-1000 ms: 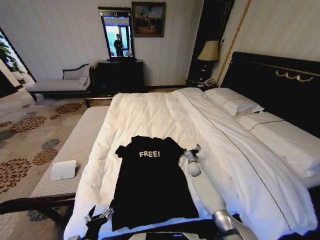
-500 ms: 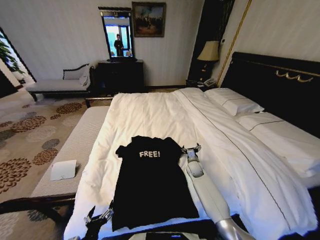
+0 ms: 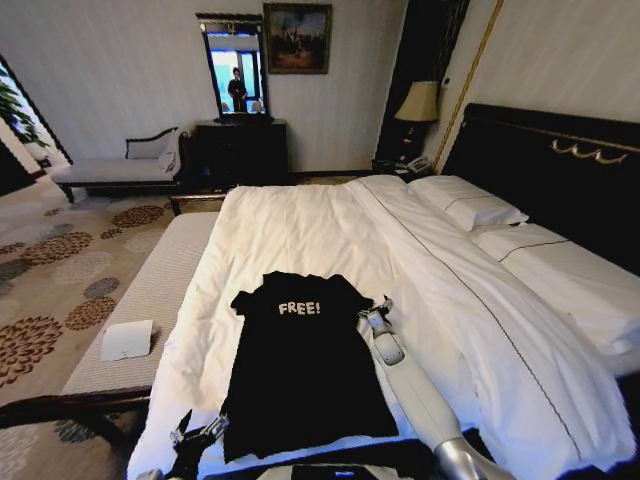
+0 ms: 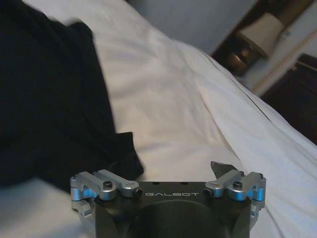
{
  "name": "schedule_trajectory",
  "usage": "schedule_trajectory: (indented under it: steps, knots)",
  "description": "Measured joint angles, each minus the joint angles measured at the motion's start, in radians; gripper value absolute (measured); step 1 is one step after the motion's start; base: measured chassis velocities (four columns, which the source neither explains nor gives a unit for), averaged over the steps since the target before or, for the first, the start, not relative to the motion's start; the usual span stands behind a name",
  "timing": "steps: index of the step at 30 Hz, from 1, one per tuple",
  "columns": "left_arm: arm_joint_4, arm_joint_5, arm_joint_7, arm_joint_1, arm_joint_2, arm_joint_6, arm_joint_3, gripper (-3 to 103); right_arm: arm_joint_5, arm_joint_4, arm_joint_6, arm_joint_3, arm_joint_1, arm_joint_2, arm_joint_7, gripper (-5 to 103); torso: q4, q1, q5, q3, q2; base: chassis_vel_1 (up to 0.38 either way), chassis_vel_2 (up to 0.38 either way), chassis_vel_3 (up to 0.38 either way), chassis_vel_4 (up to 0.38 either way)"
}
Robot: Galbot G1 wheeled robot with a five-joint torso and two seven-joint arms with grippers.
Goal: Fold the clothes on the bed.
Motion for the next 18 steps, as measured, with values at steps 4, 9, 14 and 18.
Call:
schedule_trajectory:
  steps: [4,9,14,18]
  knots:
    - [0.012,0.000,0.001,-0.004,-0.003,-0.001,0.006,100,0.004,0.091,-0.086,0.034,-0.051,-0.008,0.050,100,-0.0004,0.000,-0.0002,0.000,0.000,0.000,0.000,0.000,0.000]
    - [0.016,0.000,0.001,-0.009,-0.002,0.000,0.009,100,0.023,0.198,-0.103,0.045,-0.089,-0.006,0.069,100,-0.0005,0.000,-0.0001,0.000,0.000,0.000,0.000,0.000,0.000]
    - [0.017,0.000,-0.001,-0.010,-0.001,0.003,0.008,100,0.062,0.240,-0.056,0.013,-0.088,-0.008,0.039,100,-0.0003,0.000,-0.0002,0.000,0.000,0.000,0.000,0.000,0.000]
    - [0.016,-0.001,-0.002,-0.010,-0.001,0.003,0.006,100,0.065,0.206,-0.019,-0.029,-0.053,-0.022,-0.006,100,-0.0002,0.000,-0.0001,0.000,0.000,0.000,0.000,0.000,0.000]
